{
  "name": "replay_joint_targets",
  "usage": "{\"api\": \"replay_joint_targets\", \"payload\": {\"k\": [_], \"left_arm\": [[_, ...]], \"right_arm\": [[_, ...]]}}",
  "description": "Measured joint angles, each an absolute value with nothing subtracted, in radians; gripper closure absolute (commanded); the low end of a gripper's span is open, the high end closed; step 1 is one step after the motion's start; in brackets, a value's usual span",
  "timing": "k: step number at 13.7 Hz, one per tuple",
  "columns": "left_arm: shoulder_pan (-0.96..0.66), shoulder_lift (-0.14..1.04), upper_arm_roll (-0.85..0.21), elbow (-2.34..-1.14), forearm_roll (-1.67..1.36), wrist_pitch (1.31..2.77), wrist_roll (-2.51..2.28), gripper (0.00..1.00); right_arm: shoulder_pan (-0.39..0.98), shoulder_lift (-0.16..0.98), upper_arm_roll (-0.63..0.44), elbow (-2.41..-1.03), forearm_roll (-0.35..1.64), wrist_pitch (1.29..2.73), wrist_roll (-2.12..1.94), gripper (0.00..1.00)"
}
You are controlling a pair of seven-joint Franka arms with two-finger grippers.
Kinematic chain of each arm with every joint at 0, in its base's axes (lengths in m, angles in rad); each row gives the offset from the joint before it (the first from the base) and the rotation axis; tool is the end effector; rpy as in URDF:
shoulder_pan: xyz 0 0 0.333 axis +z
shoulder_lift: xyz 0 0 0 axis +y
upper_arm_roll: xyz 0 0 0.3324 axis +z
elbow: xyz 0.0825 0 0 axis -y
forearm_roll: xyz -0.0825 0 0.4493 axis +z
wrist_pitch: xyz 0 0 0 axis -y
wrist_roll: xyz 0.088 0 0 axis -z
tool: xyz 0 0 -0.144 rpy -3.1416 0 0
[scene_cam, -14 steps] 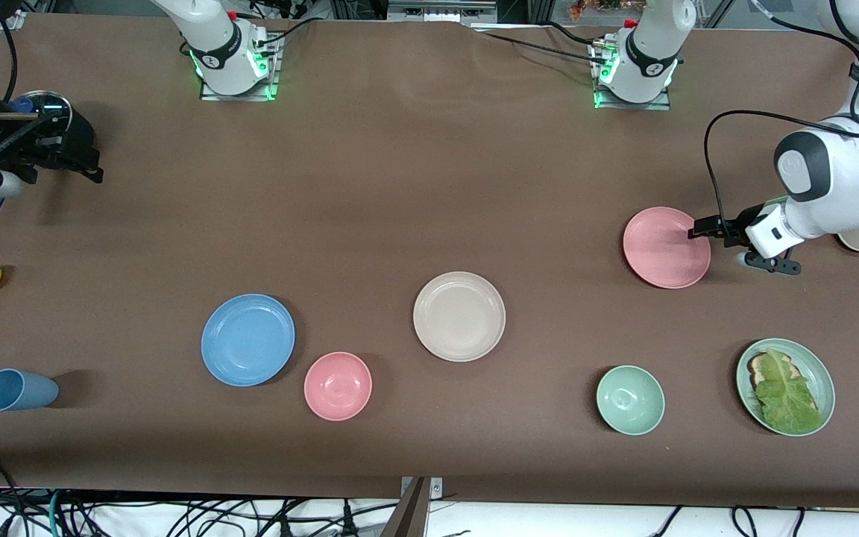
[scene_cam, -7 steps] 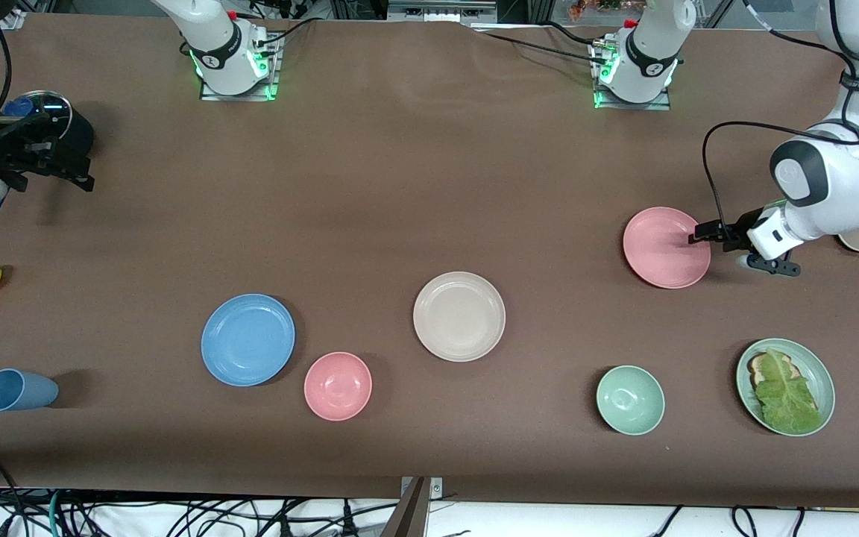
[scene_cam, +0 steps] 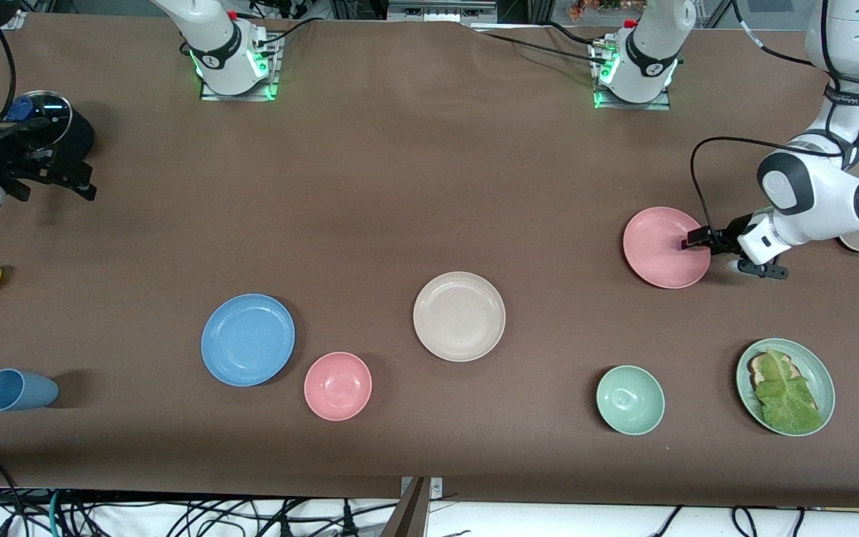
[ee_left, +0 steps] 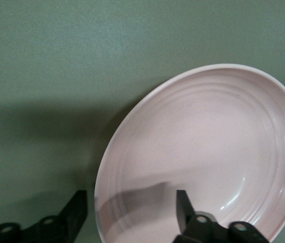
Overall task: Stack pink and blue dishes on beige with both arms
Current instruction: 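Reach the left gripper down to the pink plate rim and grasp it, then carry the pink plate onto the beige plate while the right gripper reaches out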
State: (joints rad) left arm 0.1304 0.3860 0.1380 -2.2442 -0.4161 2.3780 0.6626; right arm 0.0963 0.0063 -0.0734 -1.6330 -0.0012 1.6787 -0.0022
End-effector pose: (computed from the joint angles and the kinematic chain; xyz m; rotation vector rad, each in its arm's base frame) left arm 0.5287 0.1371 0.0999 2.8541 -0.0868 -0.1773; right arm 0.6319 0.0144 0.5760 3.1395 0.0396 0.0619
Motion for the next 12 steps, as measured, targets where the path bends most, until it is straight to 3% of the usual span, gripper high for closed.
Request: {"api": "replay_joint_targets", "payload": {"k": [4, 9, 12], "left_arm": [[0.130, 0.386, 0.138, -2.244, -0.432, 2.372, 0.663, 1.00], [0.130, 0.385, 0.138, -2.231, -0.432, 2.345, 0.663, 1.00], [0.128, 0.370, 0.137, -2.156, -0.432, 2.185, 0.643, 1.00]], "right_arm": [[0.096, 0.023, -0.073, -1.634, 0.012, 1.695, -0.002, 0.00], [0.097, 0.149, -0.071, -1.604, 0.015, 1.729, -0.002, 0.00], [0.099, 0.168, -0.070, -1.595, 0.015, 1.729, -0.002, 0.00]]}}
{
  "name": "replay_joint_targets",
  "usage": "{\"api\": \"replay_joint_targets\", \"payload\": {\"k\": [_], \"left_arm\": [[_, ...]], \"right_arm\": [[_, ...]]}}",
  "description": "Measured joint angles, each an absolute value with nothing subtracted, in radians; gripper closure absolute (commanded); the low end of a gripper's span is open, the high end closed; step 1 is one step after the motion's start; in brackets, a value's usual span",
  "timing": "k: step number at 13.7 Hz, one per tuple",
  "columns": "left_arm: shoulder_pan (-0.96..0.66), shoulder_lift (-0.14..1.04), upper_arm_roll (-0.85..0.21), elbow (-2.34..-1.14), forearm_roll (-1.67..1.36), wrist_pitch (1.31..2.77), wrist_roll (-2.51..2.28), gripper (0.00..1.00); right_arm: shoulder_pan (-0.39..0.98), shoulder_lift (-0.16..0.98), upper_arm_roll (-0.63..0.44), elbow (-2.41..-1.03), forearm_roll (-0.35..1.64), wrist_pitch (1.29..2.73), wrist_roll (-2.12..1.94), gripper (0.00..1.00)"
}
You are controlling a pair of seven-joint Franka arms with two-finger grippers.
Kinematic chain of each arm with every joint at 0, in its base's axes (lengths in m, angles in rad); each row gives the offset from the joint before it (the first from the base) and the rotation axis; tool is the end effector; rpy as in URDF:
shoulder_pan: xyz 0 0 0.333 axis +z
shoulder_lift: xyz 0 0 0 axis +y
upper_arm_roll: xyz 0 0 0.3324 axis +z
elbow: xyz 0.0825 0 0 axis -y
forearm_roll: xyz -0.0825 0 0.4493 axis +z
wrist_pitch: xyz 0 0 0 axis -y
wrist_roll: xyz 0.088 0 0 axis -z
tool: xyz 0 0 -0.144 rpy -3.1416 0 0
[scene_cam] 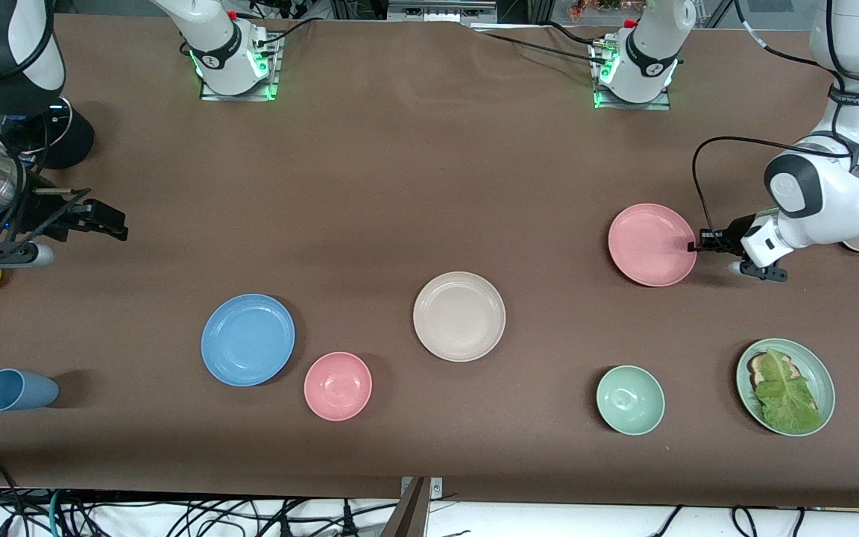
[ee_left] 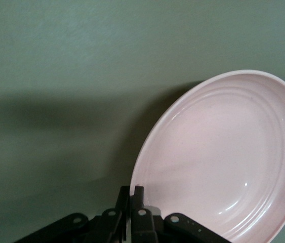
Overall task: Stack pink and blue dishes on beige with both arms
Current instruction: 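Carry the pink plate onto the beige plate while the right gripper reaches out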
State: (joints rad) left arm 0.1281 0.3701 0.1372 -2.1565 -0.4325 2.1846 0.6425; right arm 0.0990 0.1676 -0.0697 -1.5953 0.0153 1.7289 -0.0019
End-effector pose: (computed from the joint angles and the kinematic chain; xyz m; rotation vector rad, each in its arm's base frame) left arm 0.5503 0.1253 0.1327 2.7557 -0.0929 -0.2514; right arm 0.6761 0.0243 0.4955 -3.1378 -0.0460 0.0528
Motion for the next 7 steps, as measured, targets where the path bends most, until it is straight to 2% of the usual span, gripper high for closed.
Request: {"api": "replay_joint_targets", "payload": {"k": [4, 7], "left_arm": [[0.104, 0.323, 0.128, -2.002, -0.432, 1.958, 0.483, 1.00], [0.022, 0.316, 0.120, -1.942, -0.433, 1.937, 0.337, 1.00]], "right_arm": [[0.103, 0.175, -0.069, -1.593, 0.015, 1.729, -0.002, 0.00], [0.106, 0.210, -0.068, -1.593, 0.015, 1.747, -0.003, 0.00]]}}
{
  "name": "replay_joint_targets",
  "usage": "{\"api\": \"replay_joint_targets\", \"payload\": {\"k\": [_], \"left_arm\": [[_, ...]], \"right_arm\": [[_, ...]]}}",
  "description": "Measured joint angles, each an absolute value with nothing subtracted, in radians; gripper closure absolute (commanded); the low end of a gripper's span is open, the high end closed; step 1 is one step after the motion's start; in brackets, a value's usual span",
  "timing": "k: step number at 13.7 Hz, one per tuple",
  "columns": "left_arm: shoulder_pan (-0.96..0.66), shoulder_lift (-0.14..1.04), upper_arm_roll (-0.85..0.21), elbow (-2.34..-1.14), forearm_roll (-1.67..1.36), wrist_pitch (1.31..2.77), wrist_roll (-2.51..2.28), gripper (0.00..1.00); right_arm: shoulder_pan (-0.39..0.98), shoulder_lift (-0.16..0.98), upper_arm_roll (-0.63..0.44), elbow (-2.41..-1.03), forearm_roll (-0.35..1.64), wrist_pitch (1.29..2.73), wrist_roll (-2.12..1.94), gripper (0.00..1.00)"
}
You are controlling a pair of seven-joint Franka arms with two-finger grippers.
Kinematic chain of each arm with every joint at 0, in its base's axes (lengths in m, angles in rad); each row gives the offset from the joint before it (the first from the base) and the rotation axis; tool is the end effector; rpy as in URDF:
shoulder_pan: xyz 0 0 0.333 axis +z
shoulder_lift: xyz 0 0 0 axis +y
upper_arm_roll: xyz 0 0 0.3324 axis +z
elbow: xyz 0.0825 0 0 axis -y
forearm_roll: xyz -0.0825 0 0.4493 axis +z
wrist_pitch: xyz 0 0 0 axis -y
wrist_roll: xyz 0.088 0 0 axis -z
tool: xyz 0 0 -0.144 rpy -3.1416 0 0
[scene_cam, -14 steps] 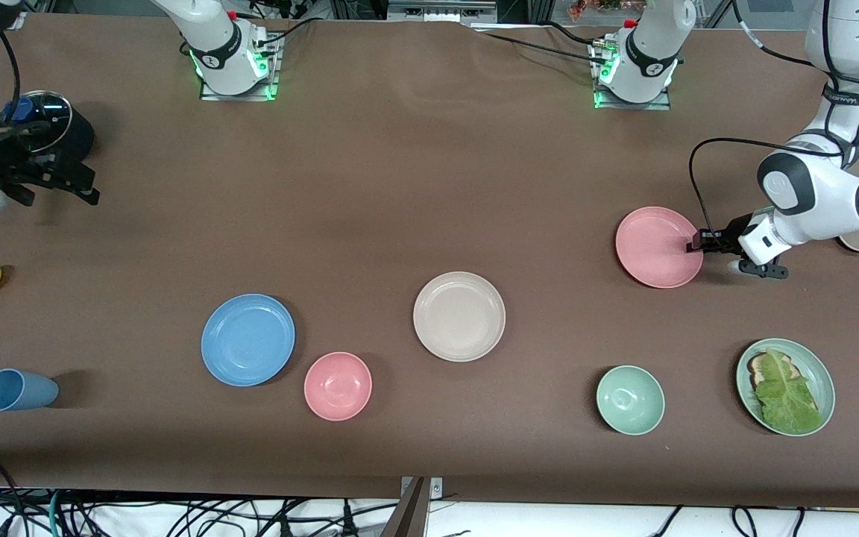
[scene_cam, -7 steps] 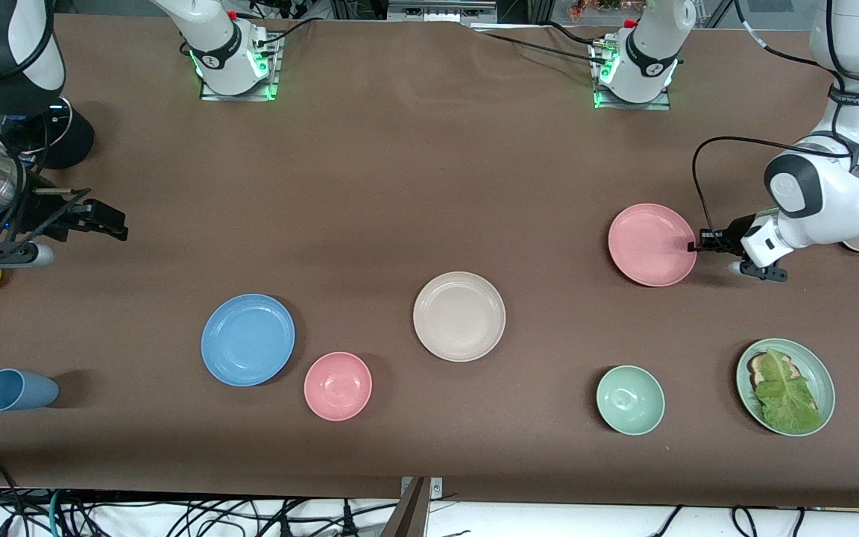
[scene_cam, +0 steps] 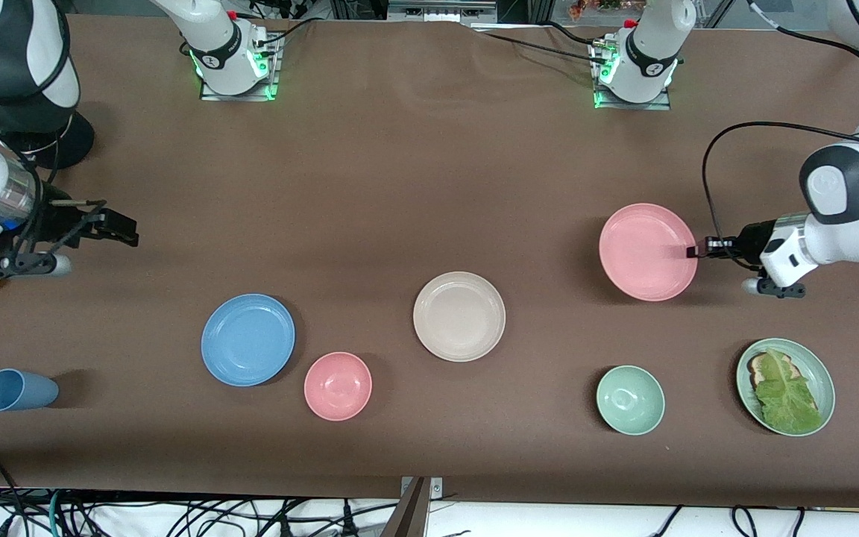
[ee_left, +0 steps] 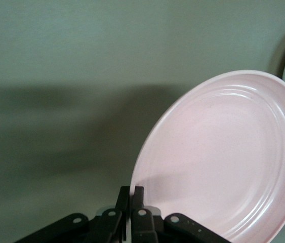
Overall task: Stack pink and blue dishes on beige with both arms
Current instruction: 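Carry the pink plate onto the beige plate while the right gripper reaches out, then lower the pink plate onto the beige plate while the right gripper grasps the blue plate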
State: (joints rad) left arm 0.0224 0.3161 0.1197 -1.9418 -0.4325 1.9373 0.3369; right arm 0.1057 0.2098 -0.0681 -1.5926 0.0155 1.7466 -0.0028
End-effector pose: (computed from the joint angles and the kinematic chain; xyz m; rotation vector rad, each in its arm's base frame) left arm 0.6254 0.0455 0.2448 2.7240 0.0365 -0.3057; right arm 0.6853 0.0307 0.4697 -3.1398 -0.0602 0.0869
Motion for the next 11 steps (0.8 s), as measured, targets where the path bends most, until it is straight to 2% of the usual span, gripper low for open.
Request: {"api": "replay_joint_targets", "payload": {"k": [6, 11], "left_arm": [[-0.287, 0.363, 0.104, -1.796, -0.433, 1.956, -0.119, 1.00], [-0.442, 0.483, 0.105, -1.728, -0.470, 2.124, -0.333, 1.00]], "right_arm": [[0.104, 0.272, -0.068, -1.593, 0.015, 1.784, -0.008, 0.00], [0.094, 0.438, -0.070, -1.595, 0.015, 1.982, -0.046, 0.00]]}}
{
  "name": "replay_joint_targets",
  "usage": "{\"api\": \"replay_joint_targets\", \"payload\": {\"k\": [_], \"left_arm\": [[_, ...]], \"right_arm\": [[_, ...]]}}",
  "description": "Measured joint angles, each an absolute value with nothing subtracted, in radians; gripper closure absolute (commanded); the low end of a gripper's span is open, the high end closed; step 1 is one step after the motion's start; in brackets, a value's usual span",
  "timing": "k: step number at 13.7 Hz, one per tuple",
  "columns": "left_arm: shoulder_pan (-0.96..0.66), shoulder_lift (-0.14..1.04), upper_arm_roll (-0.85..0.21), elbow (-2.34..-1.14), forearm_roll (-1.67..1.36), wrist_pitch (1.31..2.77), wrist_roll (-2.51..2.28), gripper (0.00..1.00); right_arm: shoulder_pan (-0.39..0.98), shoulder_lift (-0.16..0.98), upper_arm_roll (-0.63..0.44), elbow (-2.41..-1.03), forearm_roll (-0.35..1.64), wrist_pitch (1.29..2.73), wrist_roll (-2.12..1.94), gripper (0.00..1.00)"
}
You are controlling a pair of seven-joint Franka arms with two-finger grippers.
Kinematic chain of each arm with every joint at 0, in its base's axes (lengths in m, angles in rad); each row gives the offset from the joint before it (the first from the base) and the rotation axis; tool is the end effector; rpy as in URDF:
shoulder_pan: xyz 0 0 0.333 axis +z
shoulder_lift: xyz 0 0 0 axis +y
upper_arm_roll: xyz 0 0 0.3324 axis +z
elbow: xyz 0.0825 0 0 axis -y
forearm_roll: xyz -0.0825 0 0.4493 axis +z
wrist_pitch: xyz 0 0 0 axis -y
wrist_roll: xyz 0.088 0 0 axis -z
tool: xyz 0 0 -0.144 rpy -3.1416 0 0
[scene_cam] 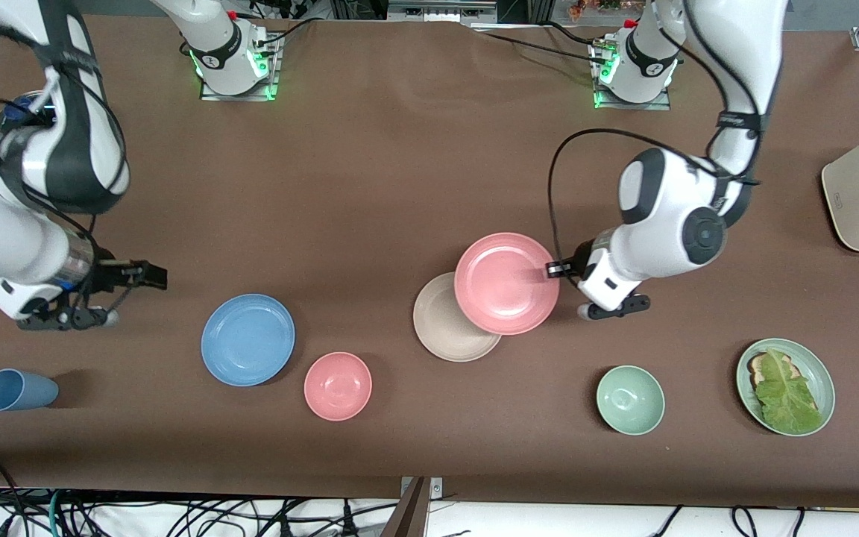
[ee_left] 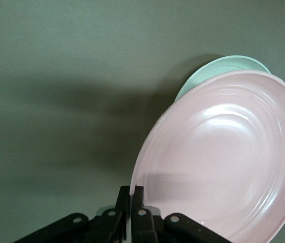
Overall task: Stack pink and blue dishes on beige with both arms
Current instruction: 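Lower the pink plate onto the beige plate while the right gripper grasps the blue plate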
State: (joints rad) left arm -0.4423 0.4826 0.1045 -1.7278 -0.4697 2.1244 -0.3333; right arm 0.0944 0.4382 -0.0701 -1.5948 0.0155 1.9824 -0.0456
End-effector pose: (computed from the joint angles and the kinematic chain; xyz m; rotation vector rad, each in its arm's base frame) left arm 0.6638 -0.2741 0.2428 2.8124 0.3554 -0.2648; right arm 0.7349 0.0240 0.3249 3.1234 0.1081 -0.0776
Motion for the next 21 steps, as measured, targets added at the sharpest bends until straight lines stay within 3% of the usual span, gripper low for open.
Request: {"api": "replay_joint_targets", "payload": {"k": [4, 10, 17, 18, 21], "left_arm": [[-0.519, 0.563, 0.105, -1.702, -0.470, 2.239, -0.450, 1.00], [-0.550, 0.648, 0.108, -1.640, -0.470, 2.288, -0.518, 1.00], [-0.564, 0.699, 0.108, -1.637, -0.470, 2.351, -0.522, 1.00], [-0.565, 0.702, 0.108, -1.636, -0.470, 2.353, -0.523, 0.73], [-0.565, 0.705, 0.108, -1.627, -0.470, 2.354, -0.523, 0.22]], "right_arm": [[0.098, 0.549, -0.069, -1.593, 0.016, 2.123, -0.046, 0.01], [0.115, 0.647, -0.065, -1.591, 0.016, 2.279, -0.045, 0.02], [0.118, 0.740, -0.065, -1.558, 0.028, 2.354, -0.044, 0.19], [0.118, 0.744, -0.065, -1.555, 0.041, 2.354, -0.044, 0.22], [0.119, 0.748, -0.065, -1.555, 0.056, 2.354, -0.044, 0.35]]}}
